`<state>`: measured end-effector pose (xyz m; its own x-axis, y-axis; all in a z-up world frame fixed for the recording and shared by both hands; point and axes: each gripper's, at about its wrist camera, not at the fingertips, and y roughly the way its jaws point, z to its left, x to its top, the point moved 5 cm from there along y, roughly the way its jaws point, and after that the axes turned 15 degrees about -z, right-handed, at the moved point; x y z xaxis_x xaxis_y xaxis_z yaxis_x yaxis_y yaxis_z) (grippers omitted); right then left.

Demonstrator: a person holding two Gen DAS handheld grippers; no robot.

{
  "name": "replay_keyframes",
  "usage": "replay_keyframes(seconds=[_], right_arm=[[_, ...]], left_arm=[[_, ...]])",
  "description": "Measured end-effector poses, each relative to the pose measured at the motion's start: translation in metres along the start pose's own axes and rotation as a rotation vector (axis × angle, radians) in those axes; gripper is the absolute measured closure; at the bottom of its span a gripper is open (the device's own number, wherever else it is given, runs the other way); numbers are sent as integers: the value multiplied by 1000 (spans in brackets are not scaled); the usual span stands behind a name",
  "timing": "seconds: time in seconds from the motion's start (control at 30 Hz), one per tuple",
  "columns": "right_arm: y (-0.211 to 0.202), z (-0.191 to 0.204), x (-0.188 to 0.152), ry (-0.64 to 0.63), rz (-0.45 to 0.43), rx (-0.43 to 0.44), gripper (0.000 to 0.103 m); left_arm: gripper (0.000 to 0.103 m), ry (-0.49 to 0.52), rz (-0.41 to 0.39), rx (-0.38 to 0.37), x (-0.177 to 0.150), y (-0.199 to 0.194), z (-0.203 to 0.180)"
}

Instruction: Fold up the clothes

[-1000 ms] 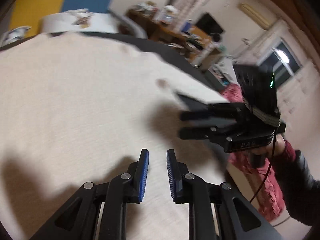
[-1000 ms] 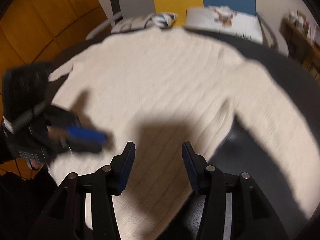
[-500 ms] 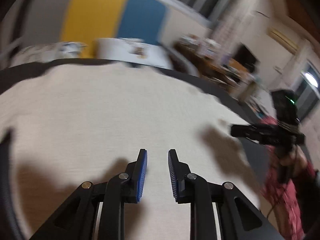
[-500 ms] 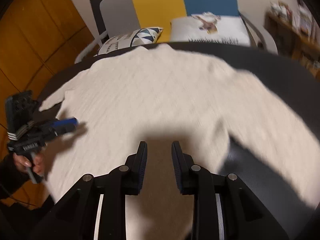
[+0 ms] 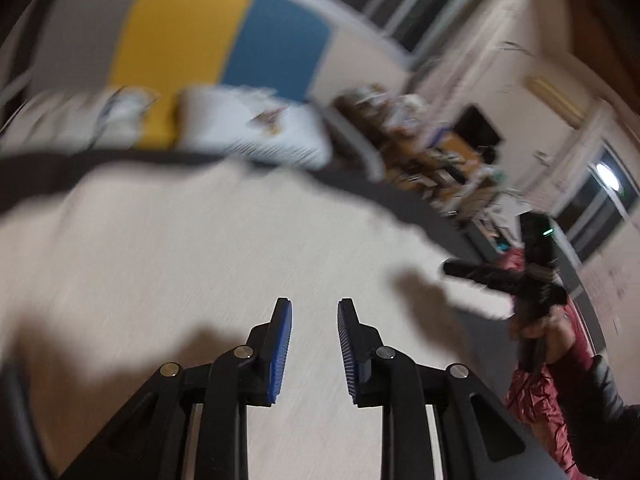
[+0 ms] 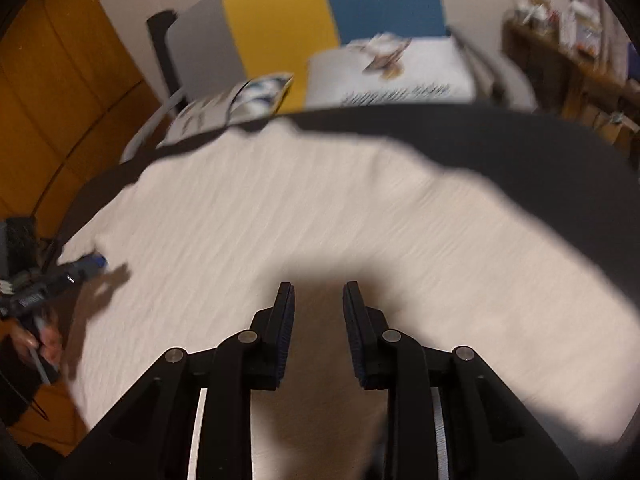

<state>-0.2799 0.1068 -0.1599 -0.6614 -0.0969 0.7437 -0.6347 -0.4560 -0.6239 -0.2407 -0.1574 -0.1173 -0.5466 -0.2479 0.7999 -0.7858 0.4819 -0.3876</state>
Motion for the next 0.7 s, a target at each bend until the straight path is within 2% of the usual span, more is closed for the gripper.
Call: replay_keyframes(seconds=[0.07,0.13,0.2,0.37,0.43,0.47,0.57,0.7], right_arm=[[9,-18,10,-7,4,-39,75],[22,-27,11,-19,20,-54,75],[35,-35,13,-31,35,-70,75],[67,-57,14,-57,70,-109,75],[64,-62,9,-53,51,-119,77],[63,-63,7,-50,41,-124,78],[57,-68,0,-43,10,-138,78],[50,-74,-5,-35,-14,-154,78]], left_arm=[[81,75,10,-59,19,39,-21],[81,155,55,-114,26,94,-44],[81,247,114,-127,19,144,-61],[82,340,262,-98,-15,223,-67],[82,371,309,-35,-31,240,-55],[82,366,279,-35,-33,243,-54],[83,245,271,-9,-31,246,-48],[84,212,239,43,-24,234,-53]])
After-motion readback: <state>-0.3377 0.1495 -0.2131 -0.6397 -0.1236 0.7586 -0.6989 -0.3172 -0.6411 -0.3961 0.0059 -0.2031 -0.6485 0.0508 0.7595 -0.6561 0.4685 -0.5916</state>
